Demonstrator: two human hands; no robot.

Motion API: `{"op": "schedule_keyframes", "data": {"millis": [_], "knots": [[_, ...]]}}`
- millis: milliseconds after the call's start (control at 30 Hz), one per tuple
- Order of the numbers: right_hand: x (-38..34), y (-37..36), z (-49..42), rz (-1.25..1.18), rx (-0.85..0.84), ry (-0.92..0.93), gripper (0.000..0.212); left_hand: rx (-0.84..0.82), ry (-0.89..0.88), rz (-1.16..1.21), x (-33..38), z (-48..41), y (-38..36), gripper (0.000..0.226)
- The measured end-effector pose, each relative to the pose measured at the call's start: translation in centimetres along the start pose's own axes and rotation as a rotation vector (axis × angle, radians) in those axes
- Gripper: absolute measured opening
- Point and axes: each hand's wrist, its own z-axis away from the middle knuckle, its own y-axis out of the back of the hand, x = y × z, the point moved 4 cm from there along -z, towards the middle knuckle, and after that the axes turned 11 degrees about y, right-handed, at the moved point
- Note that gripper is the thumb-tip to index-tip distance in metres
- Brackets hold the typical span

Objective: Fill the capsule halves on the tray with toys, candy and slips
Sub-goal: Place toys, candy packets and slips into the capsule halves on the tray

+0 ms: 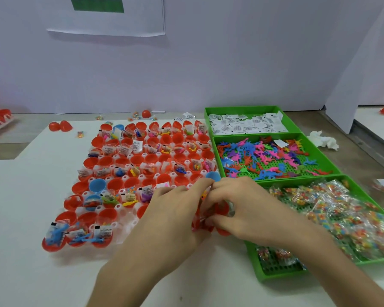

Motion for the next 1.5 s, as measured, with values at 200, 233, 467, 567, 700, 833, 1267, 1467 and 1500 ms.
{"op": "schedule_keyframes", "data": {"millis": [200,233,467,567,700,833,1267,1467,1500], "knots": [[0.0,0.2,0.0,-0.006,0.015,0.004,0.02,-0.006,0.001,-0.045,0.2,-0.1,0.0,0.069],[-0.1,0.1,0.0,0.029,0.013,0.016,0.019,-0.003,0.005,-0.045,0.2,-0.1,0.0,0.071],[0.3,0.3,0.0,-0.001,0.049,0.063,0.016,0.0,0.013,-0.017,0.3,0.2,0.4,0.079],[0.6,0.9,0.2,0.014,0.08,0.053,0.015,-0.006,0.013,0.006,0.7,0.4,0.8,0.078],[1.5,2.6,0.9,-0.091,0.206,-0.006,0.007,-0.007,0.002,0.035,1.2,0.7,1.4,0.081],[3.7,5.8,2.2,-0.075,0.548,-0.096,0.011,0.017,-0.027,0.059,2.9,1.3,2.2,0.091],[8.7,8.3,4.7,-0.027,0.916,-0.347,0.019,-0.217,-0.261,-0.118,12.3,-1.5,-4.8,0.025],[9.8,8.3,4.9,0.002,0.908,-0.391,0.019,-0.226,-0.193,0.016,12.0,-2.4,-6.6,0.024],[10.0,8.2,4.9,0.012,0.892,-0.408,0.018,-0.221,-0.174,0.044,11.8,-2.6,-6.7,0.023]]}}
